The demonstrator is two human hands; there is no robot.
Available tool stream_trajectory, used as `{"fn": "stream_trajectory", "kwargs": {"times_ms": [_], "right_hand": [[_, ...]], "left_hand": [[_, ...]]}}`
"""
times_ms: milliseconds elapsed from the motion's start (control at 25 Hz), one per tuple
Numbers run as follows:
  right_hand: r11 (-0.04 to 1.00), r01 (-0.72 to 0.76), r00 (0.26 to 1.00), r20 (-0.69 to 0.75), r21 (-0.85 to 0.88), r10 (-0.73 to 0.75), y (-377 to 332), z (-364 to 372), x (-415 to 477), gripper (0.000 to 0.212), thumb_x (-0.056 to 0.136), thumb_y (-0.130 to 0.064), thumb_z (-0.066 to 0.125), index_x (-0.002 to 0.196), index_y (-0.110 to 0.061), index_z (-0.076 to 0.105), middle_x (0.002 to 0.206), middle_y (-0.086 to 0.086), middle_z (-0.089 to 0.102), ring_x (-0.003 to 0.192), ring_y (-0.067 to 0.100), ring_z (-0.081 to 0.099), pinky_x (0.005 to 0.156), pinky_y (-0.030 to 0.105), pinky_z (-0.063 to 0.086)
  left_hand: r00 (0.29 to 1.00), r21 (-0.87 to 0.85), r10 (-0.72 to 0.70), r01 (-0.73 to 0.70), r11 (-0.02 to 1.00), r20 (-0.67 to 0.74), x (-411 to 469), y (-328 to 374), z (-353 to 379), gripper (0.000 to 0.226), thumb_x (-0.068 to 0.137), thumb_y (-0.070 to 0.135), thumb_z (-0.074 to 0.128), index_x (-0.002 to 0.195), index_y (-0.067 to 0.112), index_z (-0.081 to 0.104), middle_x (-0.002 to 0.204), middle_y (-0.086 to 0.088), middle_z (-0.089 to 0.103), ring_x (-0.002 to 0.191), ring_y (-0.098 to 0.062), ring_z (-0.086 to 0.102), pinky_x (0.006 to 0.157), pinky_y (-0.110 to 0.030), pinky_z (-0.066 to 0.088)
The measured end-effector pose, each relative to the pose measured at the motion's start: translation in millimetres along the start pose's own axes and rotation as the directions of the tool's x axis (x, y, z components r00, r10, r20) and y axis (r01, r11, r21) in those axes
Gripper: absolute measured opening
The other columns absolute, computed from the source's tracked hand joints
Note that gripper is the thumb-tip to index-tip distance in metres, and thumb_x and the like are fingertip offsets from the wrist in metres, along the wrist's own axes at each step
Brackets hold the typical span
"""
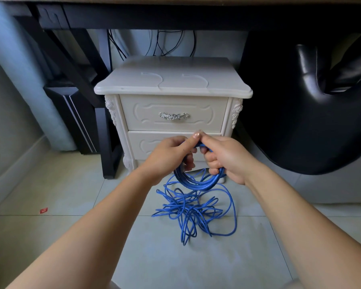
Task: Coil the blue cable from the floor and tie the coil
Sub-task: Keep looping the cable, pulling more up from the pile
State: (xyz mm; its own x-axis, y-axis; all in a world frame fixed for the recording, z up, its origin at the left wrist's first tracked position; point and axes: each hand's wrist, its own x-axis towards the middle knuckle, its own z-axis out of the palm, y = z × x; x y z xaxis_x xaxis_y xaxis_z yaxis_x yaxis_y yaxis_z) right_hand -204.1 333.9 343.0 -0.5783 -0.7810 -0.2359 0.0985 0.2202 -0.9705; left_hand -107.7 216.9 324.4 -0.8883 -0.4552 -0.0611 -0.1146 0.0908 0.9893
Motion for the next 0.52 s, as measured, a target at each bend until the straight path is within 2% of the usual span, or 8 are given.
{"fn": "stream_trajectory", "kwargs": {"times_ms": [80, 160, 240, 360, 520], "right_hand": [[0.994, 0.008, 1.000, -0.029, -0.108, -0.011, -2.4, 2.5, 0.5, 0.044, 0.101, -0.049, 0.042, 0.072, -0.016, 0.051, 0.048, -0.006, 0.024, 0.042, 0.011, 0.017, 0.043, 0.022, 0.024], [0.995, 0.013, 0.998, -0.055, -0.098, -0.019, -1.8, 2.1, 3.3, 0.046, 0.101, -0.050, 0.039, 0.077, -0.013, 0.053, 0.050, -0.005, 0.025, 0.042, 0.011, 0.018, 0.042, 0.023, 0.025], [0.999, 0.007, 0.998, -0.066, 0.042, -0.005, 2.4, 0.5, 7.0, 0.045, 0.102, -0.048, 0.040, 0.087, -0.009, 0.056, 0.051, -0.003, 0.028, 0.041, 0.010, 0.022, 0.043, 0.024, 0.028], [0.960, -0.021, 1.000, 0.019, 0.280, 0.017, 11.2, -2.0, 10.4, 0.042, 0.099, -0.047, 0.047, 0.095, -0.007, 0.062, 0.057, 0.001, 0.041, 0.047, 0.015, 0.038, 0.054, 0.030, 0.041], [0.929, -0.034, 0.994, 0.109, 0.368, -0.007, 20.0, -2.8, 8.3, 0.030, 0.090, -0.039, 0.059, 0.093, -0.009, 0.058, 0.064, 0.004, 0.052, 0.059, 0.021, 0.057, 0.076, 0.037, 0.050]], "left_hand": [[0.999, 0.080, 0.031, -0.032, 0.996, 0.015, 1.6, 0.4, 3.4, 0.054, 0.094, 0.048, 0.051, 0.094, -0.005, 0.061, 0.054, 0.005, 0.046, 0.049, -0.015, 0.048, 0.059, -0.033, 0.051], [0.999, 0.051, 0.034, -0.036, 0.998, 0.025, 2.8, 1.1, 6.5, 0.050, 0.097, 0.047, 0.048, 0.091, -0.001, 0.060, 0.049, 0.010, 0.036, 0.043, -0.011, 0.036, 0.050, -0.028, 0.042], [0.999, 0.007, 0.036, -0.036, 0.999, -0.036, 3.6, 2.4, 9.5, 0.042, 0.098, 0.046, 0.047, 0.084, 0.009, 0.061, 0.050, 0.010, 0.031, 0.041, -0.009, 0.030, 0.046, -0.024, 0.033], [0.972, -0.053, -0.006, -0.006, 0.999, -0.237, 7.0, 1.8, 10.7, 0.041, 0.096, 0.048, 0.051, 0.070, 0.016, 0.054, 0.049, 0.010, 0.036, 0.039, -0.010, 0.032, 0.048, -0.027, 0.032], [0.913, -0.243, -0.119, 0.022, 0.970, -0.391, 9.6, 2.4, 4.9, 0.046, 0.097, 0.051, 0.048, 0.066, 0.016, 0.044, 0.040, 0.011, 0.034, 0.034, -0.010, 0.033, 0.049, -0.028, 0.032]]}}
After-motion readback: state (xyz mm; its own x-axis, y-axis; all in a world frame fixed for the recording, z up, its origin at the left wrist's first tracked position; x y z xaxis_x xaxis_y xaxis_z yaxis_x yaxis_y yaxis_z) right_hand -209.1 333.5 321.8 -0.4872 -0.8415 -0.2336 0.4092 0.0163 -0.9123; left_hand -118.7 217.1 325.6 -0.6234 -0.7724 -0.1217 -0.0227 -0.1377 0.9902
